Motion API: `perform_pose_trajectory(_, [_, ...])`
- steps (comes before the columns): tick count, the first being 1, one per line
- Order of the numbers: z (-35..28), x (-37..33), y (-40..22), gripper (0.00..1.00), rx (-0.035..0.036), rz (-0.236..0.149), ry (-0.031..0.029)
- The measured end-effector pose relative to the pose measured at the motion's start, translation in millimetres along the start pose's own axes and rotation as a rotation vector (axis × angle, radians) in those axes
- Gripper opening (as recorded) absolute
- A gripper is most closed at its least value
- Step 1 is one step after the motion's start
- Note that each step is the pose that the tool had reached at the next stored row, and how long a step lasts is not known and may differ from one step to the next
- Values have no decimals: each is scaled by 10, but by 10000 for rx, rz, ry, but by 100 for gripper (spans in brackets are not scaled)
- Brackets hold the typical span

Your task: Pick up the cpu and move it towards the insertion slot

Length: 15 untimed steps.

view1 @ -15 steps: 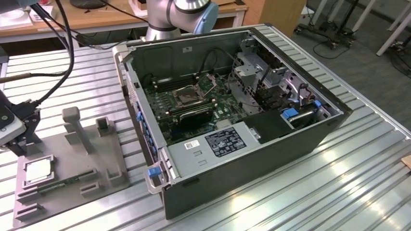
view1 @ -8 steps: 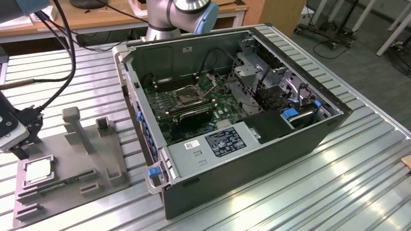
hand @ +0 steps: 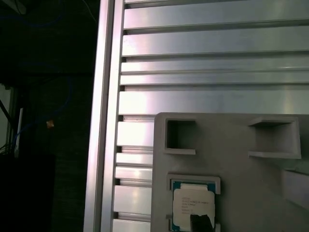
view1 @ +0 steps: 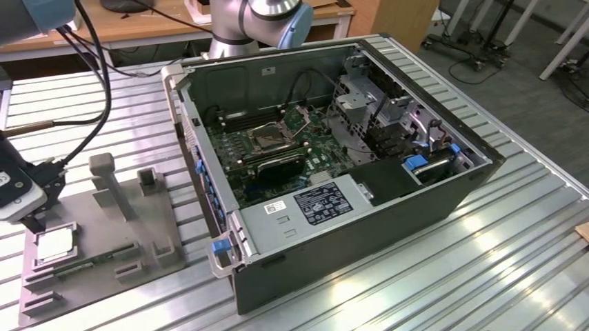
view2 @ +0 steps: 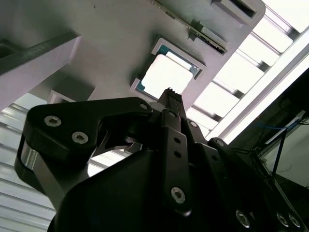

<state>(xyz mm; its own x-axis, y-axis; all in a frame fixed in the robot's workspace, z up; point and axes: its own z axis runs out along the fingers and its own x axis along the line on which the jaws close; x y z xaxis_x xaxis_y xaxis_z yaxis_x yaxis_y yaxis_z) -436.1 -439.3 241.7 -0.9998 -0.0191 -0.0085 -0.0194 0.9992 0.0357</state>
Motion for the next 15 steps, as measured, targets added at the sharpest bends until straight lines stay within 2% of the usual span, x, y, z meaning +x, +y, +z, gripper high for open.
perform_pose_trajectory(15, [152,34,-17,10,1,0,0])
